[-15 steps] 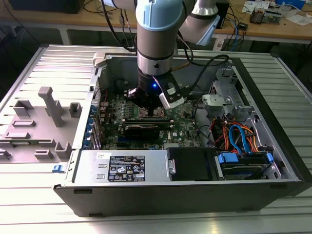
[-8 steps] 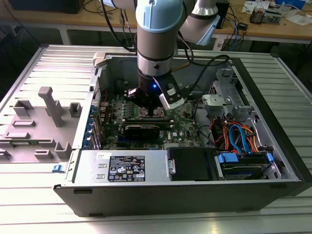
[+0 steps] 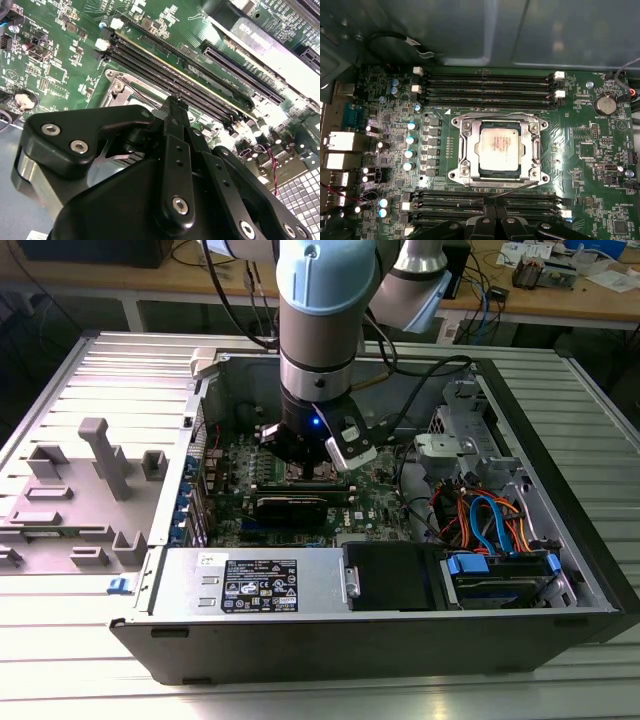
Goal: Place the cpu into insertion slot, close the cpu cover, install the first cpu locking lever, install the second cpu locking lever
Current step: 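Install the second cpu locking lever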
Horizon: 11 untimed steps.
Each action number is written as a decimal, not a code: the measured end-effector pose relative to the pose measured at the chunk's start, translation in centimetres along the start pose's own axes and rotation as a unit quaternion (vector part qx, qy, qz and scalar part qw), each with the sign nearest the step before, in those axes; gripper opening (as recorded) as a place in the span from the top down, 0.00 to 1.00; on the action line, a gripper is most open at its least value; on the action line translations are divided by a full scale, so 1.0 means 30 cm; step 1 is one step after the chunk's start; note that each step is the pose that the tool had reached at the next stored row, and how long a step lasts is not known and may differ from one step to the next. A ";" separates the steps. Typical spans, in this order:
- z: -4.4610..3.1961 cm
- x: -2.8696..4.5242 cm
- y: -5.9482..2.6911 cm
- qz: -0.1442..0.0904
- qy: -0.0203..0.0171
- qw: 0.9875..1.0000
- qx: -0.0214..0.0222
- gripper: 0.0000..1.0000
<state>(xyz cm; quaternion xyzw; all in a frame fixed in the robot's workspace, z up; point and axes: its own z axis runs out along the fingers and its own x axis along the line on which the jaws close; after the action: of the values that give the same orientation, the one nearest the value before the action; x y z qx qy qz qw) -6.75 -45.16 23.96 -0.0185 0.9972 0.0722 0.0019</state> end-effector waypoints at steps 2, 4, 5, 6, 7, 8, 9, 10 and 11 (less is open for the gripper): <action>0.001 0.005 -0.002 0.000 0.000 1.000 -0.003 0.89; 0.003 0.008 -0.003 0.000 0.000 1.000 -0.005 0.89; 0.006 0.009 -0.004 0.000 0.000 1.000 -0.005 0.89; 0.011 0.014 -0.005 0.000 0.000 1.000 -0.007 0.89; 0.016 0.015 -0.005 0.000 0.000 1.000 -0.007 0.89; 0.018 0.017 -0.006 0.000 0.000 1.000 -0.007 0.89; 0.020 0.020 -0.006 0.000 0.000 1.000 -0.007 0.89; 0.022 0.023 -0.007 0.000 0.000 1.000 -0.007 0.89; 0.025 0.025 -0.007 0.000 0.000 1.000 -0.007 0.89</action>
<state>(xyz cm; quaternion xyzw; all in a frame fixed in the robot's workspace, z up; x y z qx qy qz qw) -7.48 -45.30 23.19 -0.0185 0.9966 0.0797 0.0020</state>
